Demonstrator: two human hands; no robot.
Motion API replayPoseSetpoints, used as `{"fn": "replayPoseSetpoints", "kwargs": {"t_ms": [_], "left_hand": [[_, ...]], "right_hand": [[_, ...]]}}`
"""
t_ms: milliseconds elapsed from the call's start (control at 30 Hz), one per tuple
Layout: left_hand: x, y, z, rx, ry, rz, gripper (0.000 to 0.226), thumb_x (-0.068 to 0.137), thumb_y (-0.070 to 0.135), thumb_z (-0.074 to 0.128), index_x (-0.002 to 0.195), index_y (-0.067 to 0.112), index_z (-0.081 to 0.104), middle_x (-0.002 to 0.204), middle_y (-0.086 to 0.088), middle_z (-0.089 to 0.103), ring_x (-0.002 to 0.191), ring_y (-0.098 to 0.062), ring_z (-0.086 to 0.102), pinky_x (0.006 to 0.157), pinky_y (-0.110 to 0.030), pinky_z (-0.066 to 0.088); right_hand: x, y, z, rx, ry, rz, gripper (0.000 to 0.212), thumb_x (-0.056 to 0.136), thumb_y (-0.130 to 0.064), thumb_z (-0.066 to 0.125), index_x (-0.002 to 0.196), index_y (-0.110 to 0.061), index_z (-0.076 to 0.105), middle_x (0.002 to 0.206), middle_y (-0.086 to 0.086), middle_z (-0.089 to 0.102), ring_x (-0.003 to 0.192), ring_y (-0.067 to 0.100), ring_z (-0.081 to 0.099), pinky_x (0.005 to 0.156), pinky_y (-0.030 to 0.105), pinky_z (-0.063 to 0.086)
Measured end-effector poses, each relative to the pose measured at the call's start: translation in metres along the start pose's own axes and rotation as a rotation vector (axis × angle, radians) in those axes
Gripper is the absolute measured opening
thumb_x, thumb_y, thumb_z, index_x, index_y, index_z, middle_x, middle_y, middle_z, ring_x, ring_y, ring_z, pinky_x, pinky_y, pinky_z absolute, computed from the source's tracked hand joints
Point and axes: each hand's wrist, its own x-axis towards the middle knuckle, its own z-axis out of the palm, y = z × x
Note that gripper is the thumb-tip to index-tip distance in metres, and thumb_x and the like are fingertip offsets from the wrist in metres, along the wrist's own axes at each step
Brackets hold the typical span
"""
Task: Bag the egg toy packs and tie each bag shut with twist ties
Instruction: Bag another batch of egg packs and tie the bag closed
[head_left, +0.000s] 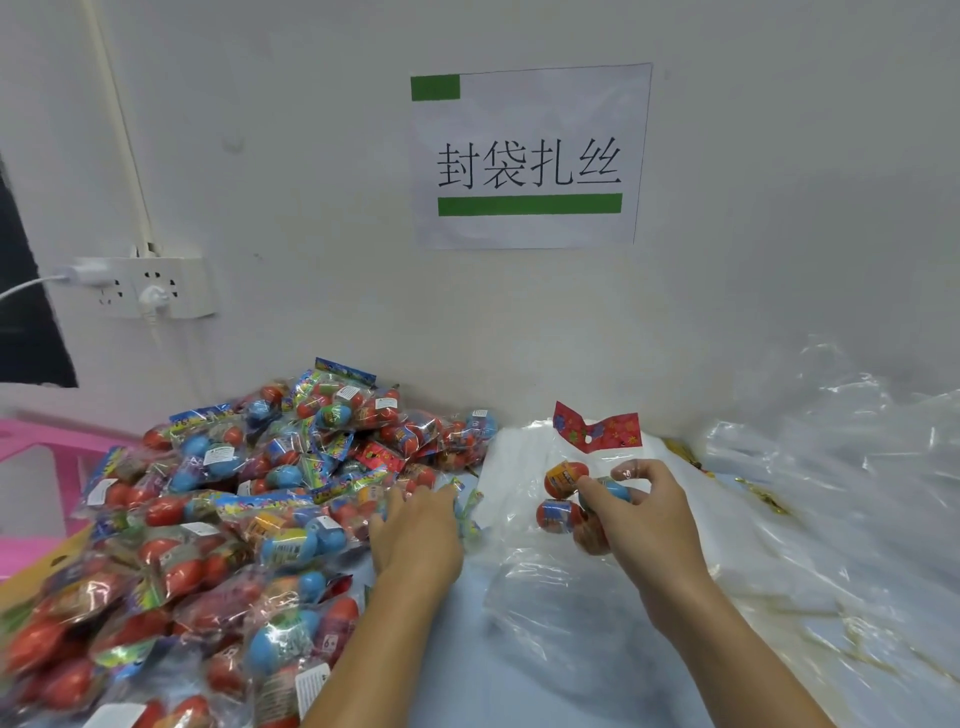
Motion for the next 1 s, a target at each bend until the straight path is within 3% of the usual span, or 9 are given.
{"fn": "replayPoseSetpoints", "kwargs": {"t_ms": [233,333,433,500,567,667,733,867,1000], "left_hand": [[-0.002,0.015,-0.015,-0.22,0.287,-0.084,0.028,0.105,0.027,0.039,0.131,0.018,0.046,0.133,-0.006,0.054,0.127,-0.028,0.041,0.105,-0.044,0.03],[-0.008,0.034,-0.027,-0.689,0.461,0.077,0.024,0.102,0.032,0.049,0.119,0.015,0.05,0.121,-0.007,0.052,0.105,-0.019,0.052,0.09,-0.031,0.044],[-0.024,0.059,-0.035,-0.979,0.582,0.304,0.014,0.094,0.025,0.065,0.1,0.023,0.053,0.103,0.002,0.053,0.087,-0.003,0.055,0.073,-0.012,0.044],[-0.032,0.071,-0.033,-1.053,0.55,0.441,0.021,0.088,0.022,0.073,0.099,0.026,0.055,0.102,0.005,0.055,0.089,0.005,0.056,0.074,-0.006,0.043],[-0.036,0.077,-0.028,-1.044,0.465,0.51,0.027,0.086,0.028,0.075,0.108,0.029,0.059,0.109,0.007,0.056,0.099,0.008,0.054,0.082,-0.006,0.041],[-0.035,0.079,-0.025,-0.987,0.33,0.493,0.031,0.098,0.048,0.054,0.127,0.04,0.058,0.133,0.012,0.051,0.126,-0.003,0.041,0.103,-0.018,0.034],[-0.035,0.079,-0.025,-0.913,0.309,0.514,0.034,0.105,0.043,0.036,0.132,0.044,0.057,0.141,0.014,0.045,0.135,-0.004,0.028,0.105,-0.013,0.022],[-0.04,0.083,-0.024,-0.963,0.28,0.549,0.033,0.106,0.024,0.041,0.135,0.034,0.056,0.132,0.02,0.057,0.129,-0.005,0.044,0.106,-0.015,0.035],[-0.042,0.085,-0.026,-1.152,0.279,0.343,0.049,0.099,0.027,0.058,0.14,0.035,0.032,0.14,0.012,0.043,0.13,-0.004,0.041,0.099,-0.005,0.036]], "right_hand": [[0.003,0.0,-0.001,-0.022,0.061,0.004,0.026,0.09,-0.026,0.072,0.092,-0.027,0.047,0.094,0.005,0.065,0.082,0.023,0.067,0.06,0.027,0.047],[0.002,-0.003,-0.003,-0.034,0.111,0.0,0.029,0.091,-0.028,0.072,0.089,-0.028,0.043,0.091,-0.003,0.06,0.078,0.013,0.062,0.056,0.023,0.042],[0.0,-0.004,-0.001,-0.012,0.139,-0.036,0.031,0.091,-0.028,0.073,0.09,-0.029,0.042,0.09,-0.006,0.06,0.073,0.008,0.063,0.048,0.014,0.041],[-0.004,-0.007,0.001,0.035,0.108,-0.088,0.028,0.091,-0.024,0.072,0.094,-0.029,0.045,0.091,-0.006,0.063,0.076,0.008,0.067,0.048,0.009,0.043],[-0.009,-0.011,0.004,0.185,-0.006,-0.11,0.019,0.096,-0.014,0.064,0.106,-0.024,0.052,0.095,-0.001,0.071,0.081,0.013,0.073,0.056,0.018,0.052],[-0.012,-0.019,0.003,0.488,-0.254,-0.006,0.024,0.099,-0.019,0.052,0.121,-0.014,0.058,0.099,0.007,0.074,0.085,0.02,0.073,0.07,0.035,0.055],[-0.012,-0.023,0.001,0.549,-0.312,0.058,0.033,0.098,-0.034,0.054,0.122,-0.013,0.063,0.098,0.008,0.072,0.083,0.019,0.071,0.075,0.038,0.054],[-0.011,-0.022,0.005,0.47,-0.153,0.033,0.036,0.092,-0.03,0.068,0.121,-0.009,0.061,0.098,0.008,0.074,0.083,0.019,0.073,0.064,0.033,0.056],[-0.007,-0.023,0.001,0.526,-0.064,0.062,0.025,0.099,-0.021,0.062,0.122,-0.01,0.063,0.107,0.013,0.076,0.096,0.029,0.075,0.059,0.033,0.058]]}}
